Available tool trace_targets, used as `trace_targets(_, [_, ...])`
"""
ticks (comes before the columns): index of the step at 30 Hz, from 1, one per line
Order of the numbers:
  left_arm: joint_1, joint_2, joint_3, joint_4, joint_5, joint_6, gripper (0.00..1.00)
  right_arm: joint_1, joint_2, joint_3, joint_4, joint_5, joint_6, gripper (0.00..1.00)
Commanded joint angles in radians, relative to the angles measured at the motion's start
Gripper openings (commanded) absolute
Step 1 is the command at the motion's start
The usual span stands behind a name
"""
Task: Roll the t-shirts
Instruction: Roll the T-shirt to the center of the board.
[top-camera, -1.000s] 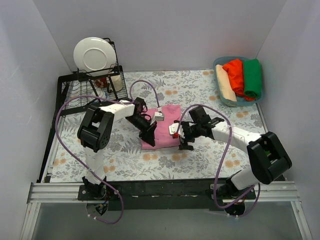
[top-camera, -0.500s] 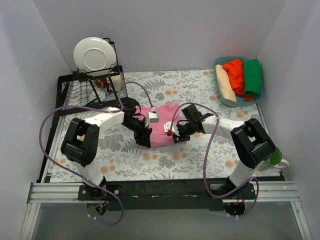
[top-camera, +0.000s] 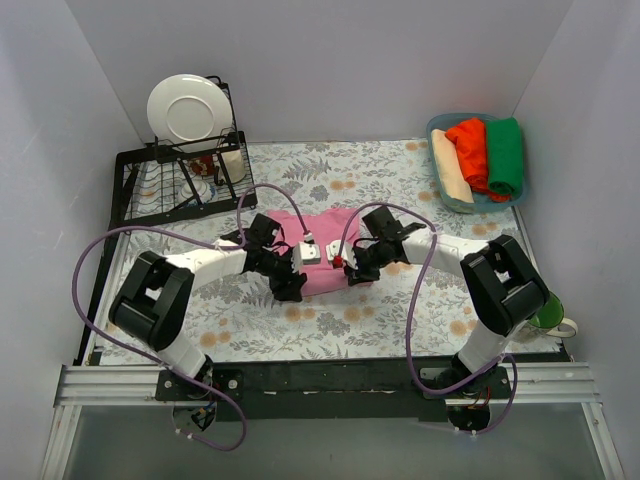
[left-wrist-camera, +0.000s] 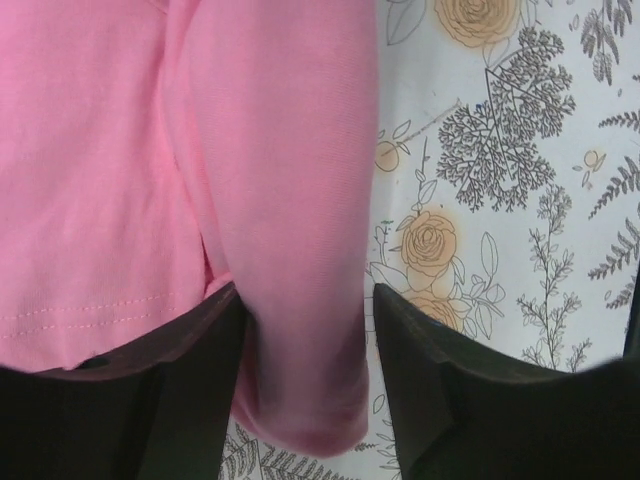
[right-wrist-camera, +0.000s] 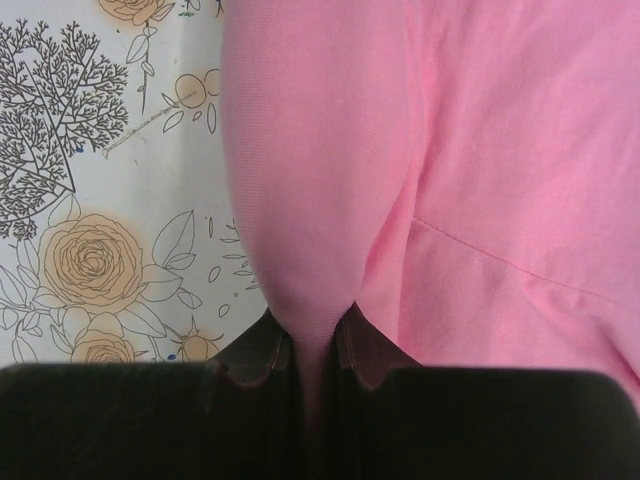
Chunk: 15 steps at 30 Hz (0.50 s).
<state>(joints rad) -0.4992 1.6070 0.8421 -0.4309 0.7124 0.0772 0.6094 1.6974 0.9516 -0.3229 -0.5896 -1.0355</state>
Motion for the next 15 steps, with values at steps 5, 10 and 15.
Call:
trace_targets(5, [-0.016,-0.012,0.032,-0.058,-0.035,-0.010,0.17,-0.010,0.028,0.101,-0.177,-0.053,0.025,0.01])
trace_targets(10, [0.042,0.111,0.250,-0.507,0.212,0.077,0.00,-0.049,0.070,0.228,-0.558,-0.165,-0.064,0.01])
trace_targets(15, [0.062,0.228,0.336,-0.778,0.277,0.211,0.00,-0.094,0.139,0.263,-0.804,-0.213,-0.173,0.01])
